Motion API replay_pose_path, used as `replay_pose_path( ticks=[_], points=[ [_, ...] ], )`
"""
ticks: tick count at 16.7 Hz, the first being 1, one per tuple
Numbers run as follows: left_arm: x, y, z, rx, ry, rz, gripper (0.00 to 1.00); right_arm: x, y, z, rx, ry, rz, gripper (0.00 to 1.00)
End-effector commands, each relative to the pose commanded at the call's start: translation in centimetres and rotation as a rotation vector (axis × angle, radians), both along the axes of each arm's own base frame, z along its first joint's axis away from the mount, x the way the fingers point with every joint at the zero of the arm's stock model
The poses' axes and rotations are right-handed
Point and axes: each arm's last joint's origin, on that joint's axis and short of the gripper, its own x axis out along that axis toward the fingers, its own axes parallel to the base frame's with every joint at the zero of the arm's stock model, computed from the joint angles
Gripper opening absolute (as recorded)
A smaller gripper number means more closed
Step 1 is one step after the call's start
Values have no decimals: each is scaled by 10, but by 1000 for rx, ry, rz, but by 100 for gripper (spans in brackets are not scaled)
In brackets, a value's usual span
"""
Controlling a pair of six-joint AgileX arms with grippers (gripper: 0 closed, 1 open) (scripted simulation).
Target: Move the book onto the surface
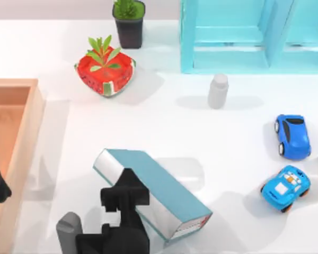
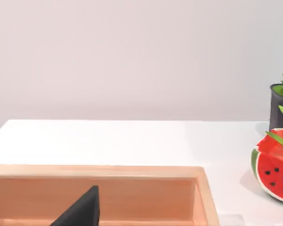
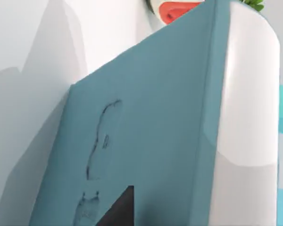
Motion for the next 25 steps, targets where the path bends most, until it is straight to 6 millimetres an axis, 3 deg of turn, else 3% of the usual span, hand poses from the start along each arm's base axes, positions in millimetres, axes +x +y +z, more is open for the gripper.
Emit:
replay_pose_path(
  ticks=[11,14,17,21,25],
  points=[
    [0,0,0,0,0,0,100,-5,2,-1,5,4,10,100],
    [0,0,0,0,0,0,100,-34,11,-5,19,27,64,100],
    [0,0,0,0,0,0,100,-77,18,-11,38,54,117,100],
    [0,0,0,0,0,0,100,-129,14,-15,39,67,136,100],
    [0,0,0,0,0,0,100,-155,4,-8,6,39,101,100]
  ],
)
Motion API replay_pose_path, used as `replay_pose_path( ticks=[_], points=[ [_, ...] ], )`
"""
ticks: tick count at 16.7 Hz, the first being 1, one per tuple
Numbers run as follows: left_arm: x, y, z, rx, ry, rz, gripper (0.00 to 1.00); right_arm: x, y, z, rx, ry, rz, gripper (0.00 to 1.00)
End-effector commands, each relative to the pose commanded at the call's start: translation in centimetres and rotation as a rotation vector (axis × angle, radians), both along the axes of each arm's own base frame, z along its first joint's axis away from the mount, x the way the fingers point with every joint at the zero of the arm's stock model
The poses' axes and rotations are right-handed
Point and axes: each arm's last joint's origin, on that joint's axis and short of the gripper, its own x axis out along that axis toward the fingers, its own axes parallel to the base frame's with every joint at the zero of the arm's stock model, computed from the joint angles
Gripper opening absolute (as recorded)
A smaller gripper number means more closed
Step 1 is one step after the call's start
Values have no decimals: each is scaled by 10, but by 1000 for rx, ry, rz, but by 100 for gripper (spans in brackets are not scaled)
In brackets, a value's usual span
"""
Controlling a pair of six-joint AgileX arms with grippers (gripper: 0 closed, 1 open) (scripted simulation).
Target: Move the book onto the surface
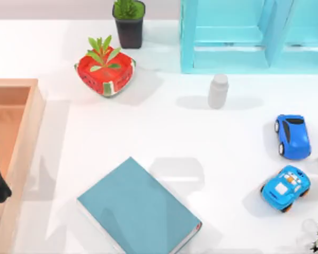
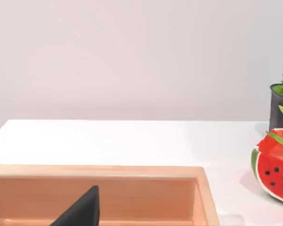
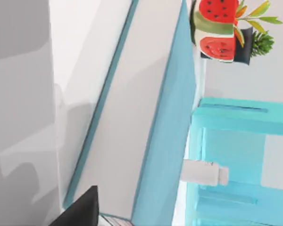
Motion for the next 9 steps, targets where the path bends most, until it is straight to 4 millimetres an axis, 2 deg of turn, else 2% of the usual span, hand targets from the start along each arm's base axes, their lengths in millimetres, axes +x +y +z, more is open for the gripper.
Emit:
replay_pose_path(
  ticks=[6,9],
  points=[
    [0,0,0,0,0,0,100,3,-3,16,-7,-36,-88,100],
    [0,0,0,0,0,0,100,4,-2,18,-4,-39,-101,100]
  ],
)
